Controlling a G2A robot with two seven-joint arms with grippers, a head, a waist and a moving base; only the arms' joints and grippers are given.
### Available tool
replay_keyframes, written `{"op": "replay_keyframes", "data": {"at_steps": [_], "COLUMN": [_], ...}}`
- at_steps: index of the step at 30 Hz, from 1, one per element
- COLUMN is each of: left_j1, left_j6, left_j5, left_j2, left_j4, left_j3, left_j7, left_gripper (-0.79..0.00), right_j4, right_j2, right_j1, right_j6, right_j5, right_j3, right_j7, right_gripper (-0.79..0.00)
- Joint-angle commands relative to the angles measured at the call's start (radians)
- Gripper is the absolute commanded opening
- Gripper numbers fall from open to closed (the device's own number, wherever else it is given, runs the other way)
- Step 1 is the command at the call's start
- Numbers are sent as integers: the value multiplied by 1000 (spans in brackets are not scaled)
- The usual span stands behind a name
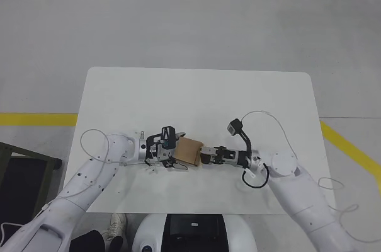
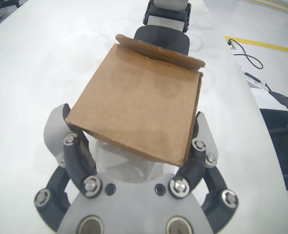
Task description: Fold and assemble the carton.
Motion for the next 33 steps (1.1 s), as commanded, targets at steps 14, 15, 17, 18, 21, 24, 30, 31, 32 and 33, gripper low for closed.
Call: {"op": "replay_keyframes", "data": {"at_steps": [14,15,17,18,21,24,30,31,32,33], "left_j1": [1,1,2,2,3,3,3,3,3,2], "left_j6": [1,2,3,3,3,3,2,3,3,3], "left_j5": [2,3,3,3,4,4,5,5,5,4], "left_j2": [1,1,1,1,1,1,0,0,0,0], "left_j4": [-2,-2,-3,-3,-3,-3,-5,-5,-5,-5], "left_j3": [0,0,0,0,0,0,1,2,2,2], "left_j7": [-7,-7,-7,-7,-7,-7,-8,-8,-10,-11], "left_gripper": [0,0,0,0,0,0,0,0,0,0], "right_j4": [3,4,9,11,17,22,28,28,29,29], "right_j2": [13,13,13,13,11,9,10,11,11,11], "right_j1": [-39,-38,-38,-38,-34,-30,-27,-27,-27,-27], "right_j6": [37,41,45,45,44,44,50,50,53,55], "right_j5": [-11,-13,-12,-12,-10,-8,-16,-19,-19,-20], "right_j3": [26,25,23,21,14,9,10,11,11,11], "right_j7": [14,16,16,16,11,13,15,16,16,16], "right_gripper": [-520,-523,-533,-539,-594,-656,-665,-659,-662,-659]}}
